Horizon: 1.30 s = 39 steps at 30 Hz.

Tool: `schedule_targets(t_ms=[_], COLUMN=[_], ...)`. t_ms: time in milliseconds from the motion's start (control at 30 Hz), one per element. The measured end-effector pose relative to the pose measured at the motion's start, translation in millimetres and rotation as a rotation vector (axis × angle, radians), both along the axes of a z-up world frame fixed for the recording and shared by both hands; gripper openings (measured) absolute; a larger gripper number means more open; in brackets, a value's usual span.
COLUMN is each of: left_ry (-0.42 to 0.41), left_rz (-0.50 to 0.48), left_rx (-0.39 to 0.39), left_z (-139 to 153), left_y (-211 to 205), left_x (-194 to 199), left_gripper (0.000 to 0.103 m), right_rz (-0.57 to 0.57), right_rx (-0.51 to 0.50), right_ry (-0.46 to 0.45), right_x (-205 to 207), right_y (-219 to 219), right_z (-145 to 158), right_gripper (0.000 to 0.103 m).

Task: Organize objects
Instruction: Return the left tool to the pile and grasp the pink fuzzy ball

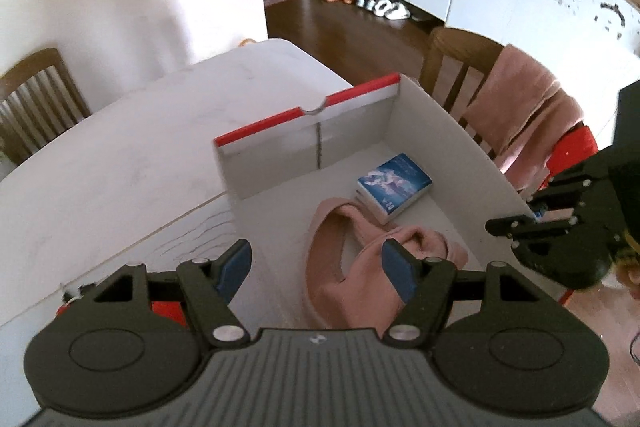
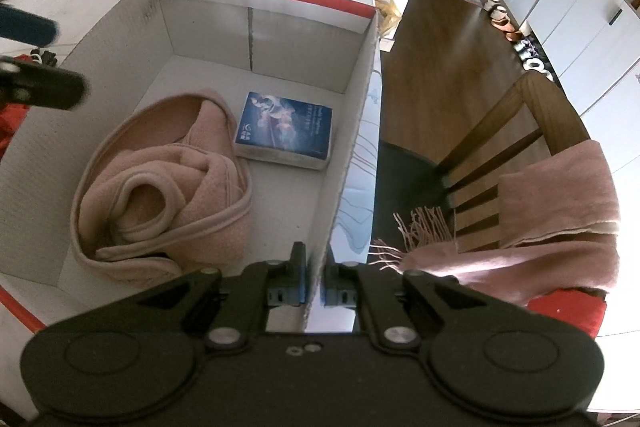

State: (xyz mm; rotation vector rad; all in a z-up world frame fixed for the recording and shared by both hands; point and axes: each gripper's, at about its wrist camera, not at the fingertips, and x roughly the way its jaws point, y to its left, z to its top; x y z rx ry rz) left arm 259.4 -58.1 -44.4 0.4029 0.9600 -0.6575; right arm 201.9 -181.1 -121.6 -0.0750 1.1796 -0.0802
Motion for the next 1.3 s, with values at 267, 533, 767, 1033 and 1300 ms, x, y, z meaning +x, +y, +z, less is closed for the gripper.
schedule_targets(t_ms=[267,533,767,1033,1300], left_ry=[-0.007,-0.02,-0.026,0.0,0.062], left_rz=[0.124,0.267,0.366,0.367,0.374], left_rx=[-0.05,-0.073,-0.039,0.004,0.071], left_z=[21,27,8,-37,-80], left_y=[75,151,204,224,235], left_x=[-5,-4,-2,6,24], left_gripper=[0.076,0.086,0.102,0.103,0.103], right_rz=[-0.002,-0.004,-0.008,-0.018,-0.026], right_rx=[-0.004,-0.011,-0.019,-0.032,-0.038], right_ry=[0.003,0.008,0.015,0.023,0.026], right_x=[1,2,3,5,5], right_y=[0,1,3,5,6], right_z=[0,0,1,0,0], right_gripper=[0.005,0.005,0.006,0.007,0.007])
